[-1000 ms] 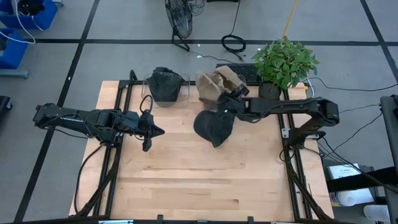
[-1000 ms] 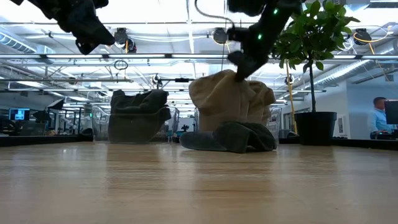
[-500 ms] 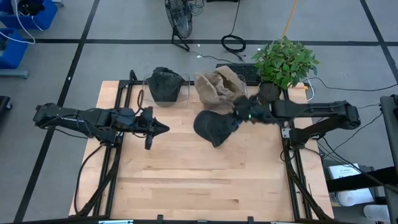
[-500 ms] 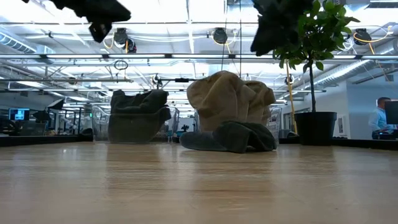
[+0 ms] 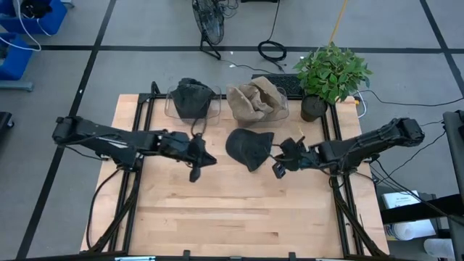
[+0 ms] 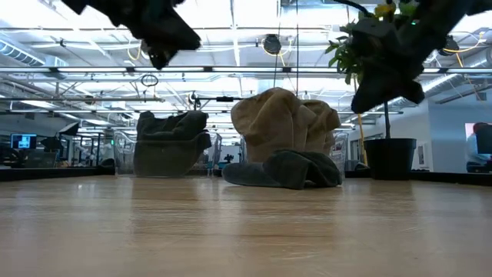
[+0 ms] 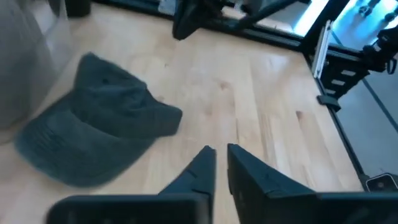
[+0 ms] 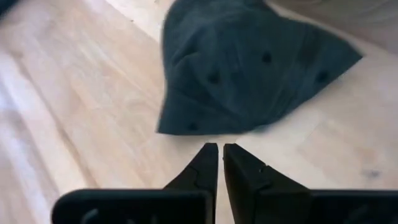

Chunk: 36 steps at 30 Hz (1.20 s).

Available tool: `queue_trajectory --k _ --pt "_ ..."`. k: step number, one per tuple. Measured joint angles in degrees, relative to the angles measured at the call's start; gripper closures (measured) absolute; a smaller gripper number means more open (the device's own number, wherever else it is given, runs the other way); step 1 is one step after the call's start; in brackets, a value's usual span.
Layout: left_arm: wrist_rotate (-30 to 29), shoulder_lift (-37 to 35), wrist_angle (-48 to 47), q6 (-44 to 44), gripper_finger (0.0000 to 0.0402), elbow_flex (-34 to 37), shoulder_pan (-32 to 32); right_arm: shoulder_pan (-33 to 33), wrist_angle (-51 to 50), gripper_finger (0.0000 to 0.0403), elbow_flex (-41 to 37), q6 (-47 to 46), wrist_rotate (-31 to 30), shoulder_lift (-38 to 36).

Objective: Pick & Place hat
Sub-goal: Put the black cap into the left transparent bin

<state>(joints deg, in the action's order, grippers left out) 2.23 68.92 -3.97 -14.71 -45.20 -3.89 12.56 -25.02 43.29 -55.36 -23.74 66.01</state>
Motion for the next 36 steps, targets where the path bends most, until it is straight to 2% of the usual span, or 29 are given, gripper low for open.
queue_trajectory --k 6,12,16,19,24,28,32,36 --pt "1.84 6.86 -0.11 -7.87 0.0264 -3.28 4.05 2.12 7.30 0.0400 -4.68 0.17 -0.10 -2.45" --pt "1.46 13.58 1.63 -19.30 0.0152 -4.08 9.66 2.36 7.01 0.0399 -6.28 2.04 -0.01 -3.62" --pt "0.64 18.24 1.88 -28.37 0.0101 -4.08 12.54 2.36 7.00 0.0402 -6.28 5.01 0.01 -3.58" --pt "-0.24 21.55 2.15 -34.17 0.0083 -4.04 13.92 2.36 6.85 0.0401 -6.28 6.99 0.08 -3.58" --pt "-3.73 26.12 5.47 -40.05 0.0078 -4.04 14.94 2.36 6.82 0.0401 -6.28 9.89 1.74 -3.55" --pt "-5.52 29.11 9.54 -39.26 0.0078 -4.01 15.23 2.49 6.81 0.0402 -6.28 10.99 2.05 -3.55" --pt "-4.78 32.02 16.66 -35.22 0.0078 -4.01 15.51 2.51 6.78 0.0401 -6.28 12.54 3.05 -3.55" --pt "-4.25 34.66 19.61 -34.35 0.0078 -4.04 15.51 2.51 6.77 0.0399 -6.28 12.62 3.07 -3.55"
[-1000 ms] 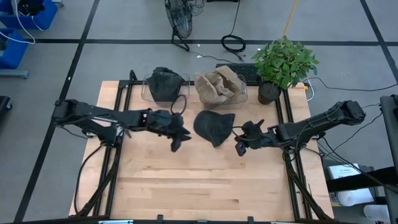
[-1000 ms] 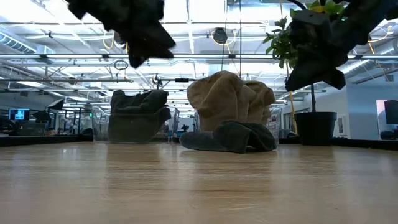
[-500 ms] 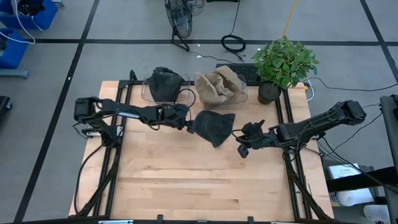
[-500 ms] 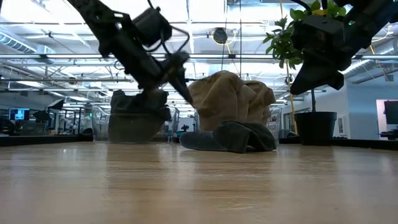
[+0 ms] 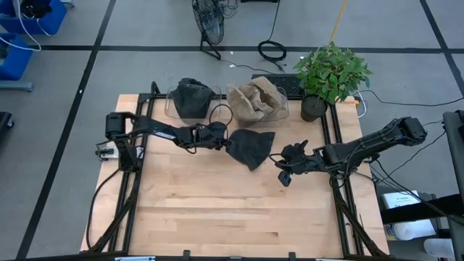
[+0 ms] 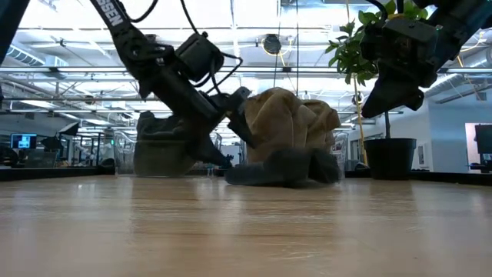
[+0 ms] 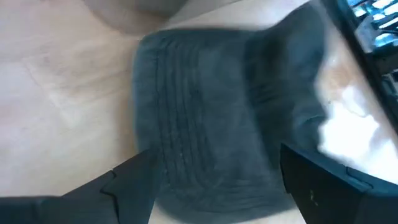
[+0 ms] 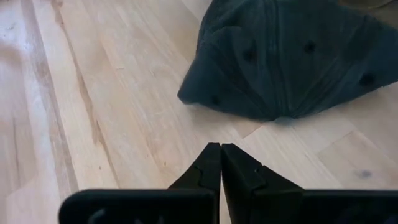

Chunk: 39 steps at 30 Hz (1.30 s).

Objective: Pick & Place hat
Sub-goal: Put the black cap into the left transparent bin

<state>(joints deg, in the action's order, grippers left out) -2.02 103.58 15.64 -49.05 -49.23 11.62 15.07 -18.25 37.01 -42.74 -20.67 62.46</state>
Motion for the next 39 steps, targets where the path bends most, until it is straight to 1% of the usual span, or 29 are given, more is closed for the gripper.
queue_trajectory --k 4,10,16,19,27,31,36,39 --pt "0.23 2.07 -0.73 -2.62 0.0078 0.00 0.00 0.00 0.01 0.0399 0.00 0.07 0.02 0.00" --pt "0.14 2.23 -0.33 -2.84 0.0078 0.02 0.00 0.00 0.01 0.0399 0.02 0.20 0.04 0.00" --pt "0.10 2.22 2.93 -3.83 0.0078 0.02 -0.25 0.00 0.01 0.0399 0.02 0.20 0.27 0.00" --pt "1.09 2.20 5.07 -3.26 0.0078 0.02 -0.59 0.00 0.01 0.0399 0.04 0.20 0.28 0.00" --pt "1.50 2.20 4.94 0.55 0.0078 0.02 -0.41 -0.01 0.03 0.0399 0.04 0.09 0.28 0.00" --pt "2.79 2.20 4.64 1.14 0.0078 0.02 -0.03 -0.02 0.51 0.0399 0.04 0.00 1.32 0.00" --pt "2.95 2.20 5.61 2.02 0.0078 0.02 -0.95 0.04 0.51 0.0399 0.04 -0.46 1.51 0.00" --pt "2.66 3.93 7.59 1.77 0.0078 -0.02 -1.58 0.04 0.69 0.0399 0.06 -0.20 1.51 0.01"
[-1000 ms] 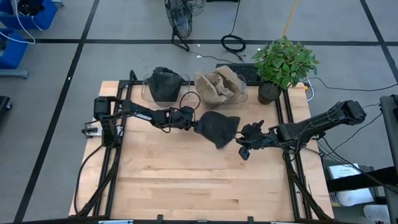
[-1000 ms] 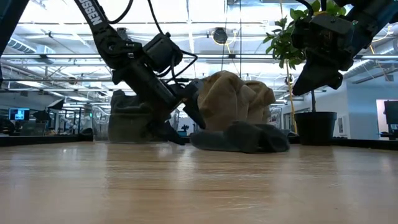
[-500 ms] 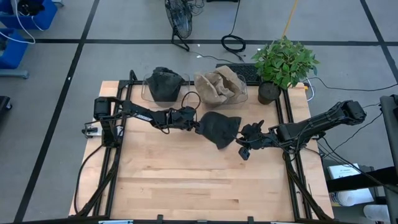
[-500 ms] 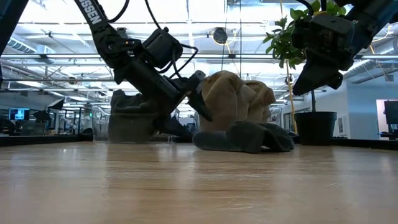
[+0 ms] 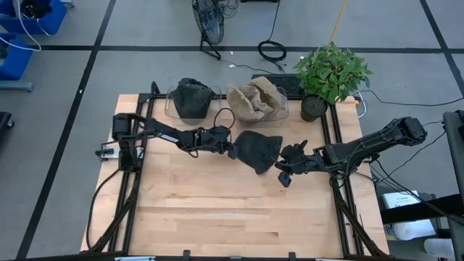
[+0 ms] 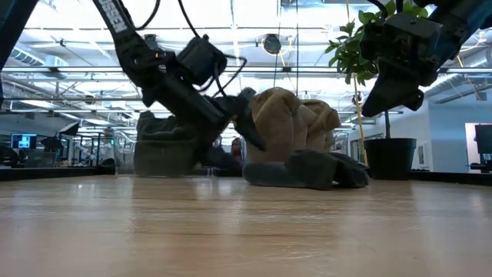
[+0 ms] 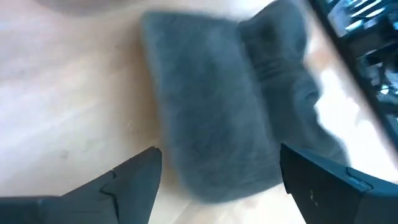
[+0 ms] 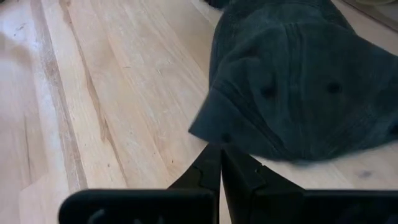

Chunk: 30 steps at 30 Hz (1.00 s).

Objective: Pick & Place hat
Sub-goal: Put the black cap into the left transparent bin

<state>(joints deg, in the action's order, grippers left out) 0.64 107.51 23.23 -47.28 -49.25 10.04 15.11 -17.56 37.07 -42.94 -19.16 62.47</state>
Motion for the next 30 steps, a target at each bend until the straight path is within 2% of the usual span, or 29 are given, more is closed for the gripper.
queue_trajectory --k 7,12,15,19,22,23,26,30 --pt "-0.30 5.69 5.55 -5.92 0.0078 -1.93 -0.82 0.00 1.67 0.0399 0.04 0.12 0.17 0.03" --pt "-0.93 6.66 6.90 -2.00 0.0096 -3.73 -1.18 0.00 3.13 0.0399 0.03 0.31 1.08 0.01" --pt "-0.89 6.57 6.98 0.08 0.0147 -4.97 -1.22 0.00 2.92 0.0399 0.03 0.28 1.43 0.03" --pt "0.52 6.55 6.89 0.55 0.0260 -6.18 -1.19 0.00 2.84 0.0399 0.03 0.20 1.42 0.01" --pt "6.73 6.48 7.58 1.54 0.0360 -7.25 -1.18 0.00 2.79 0.0399 0.03 0.17 1.42 0.01" --pt "9.08 6.10 7.95 1.31 0.0378 -7.72 -1.20 0.00 2.75 0.0399 0.03 0.17 1.42 0.01" --pt "12.21 5.28 8.09 0.12 0.0382 -8.50 -2.26 0.00 2.77 0.0399 0.03 0.17 1.44 0.01" --pt "11.59 0.98 7.00 0.80 0.0390 -8.28 -5.58 0.00 2.75 0.0399 0.03 -0.26 3.04 0.01"
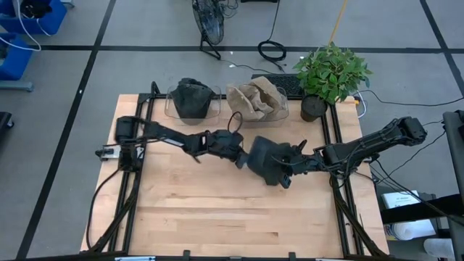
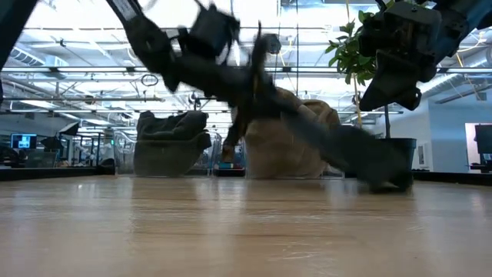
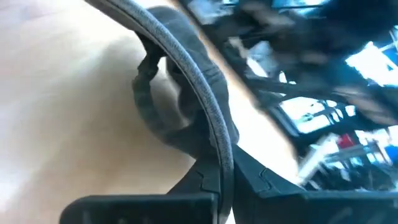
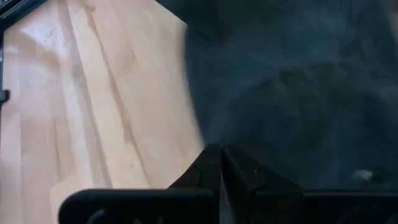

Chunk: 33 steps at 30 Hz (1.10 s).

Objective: Pick & Place hat
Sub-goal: Put the black cap into the left transparent bin

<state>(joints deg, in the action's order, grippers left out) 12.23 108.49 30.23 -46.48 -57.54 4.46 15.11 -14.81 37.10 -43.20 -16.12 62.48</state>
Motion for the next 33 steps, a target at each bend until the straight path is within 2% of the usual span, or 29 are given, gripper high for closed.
queue_trajectory --k 3,7,13,18,21,24,26,29,33 --pt "-3.93 -5.64 -5.05 3.03 0.0390 0.07 -2.87 0.00 -0.17 0.0399 0.00 -0.97 2.60 -0.03" --pt "-12.08 -14.83 -19.29 5.80 0.0391 0.22 -5.66 0.35 -0.18 0.0399 -0.02 -1.77 4.43 -0.26" --pt "-30.75 -30.07 -39.29 7.34 0.0391 0.22 -8.90 0.75 -0.04 0.0399 -0.02 -1.73 4.37 -1.27" --pt "-44.59 -40.48 -46.73 9.47 0.0391 0.22 -12.33 0.75 1.11 0.0399 -0.02 -1.55 3.59 -1.29" --pt "-52.66 -45.22 -49.32 10.64 0.0391 1.07 -14.77 0.75 5.03 0.0399 -0.02 -1.55 -0.42 -0.57" --pt "-58.50 -49.58 -48.63 10.04 0.0391 4.69 -17.28 0.70 12.19 0.0399 -0.04 -1.19 -3.79 0.65" --pt "-61.10 -51.70 -44.74 9.40 0.0391 8.62 -19.03 0.68 18.02 0.0399 -0.04 -0.28 -5.70 2.04" --pt "-63.48 -54.17 -32.76 11.04 0.0391 15.84 -21.09 0.05 27.83 0.0398 -0.03 1.74 -6.49 5.17" --pt "-64.83 -56.13 -11.75 16.13 0.0391 25.25 -22.35 -2.02 36.21 0.0379 0.00 0.63 -6.19 11.80"
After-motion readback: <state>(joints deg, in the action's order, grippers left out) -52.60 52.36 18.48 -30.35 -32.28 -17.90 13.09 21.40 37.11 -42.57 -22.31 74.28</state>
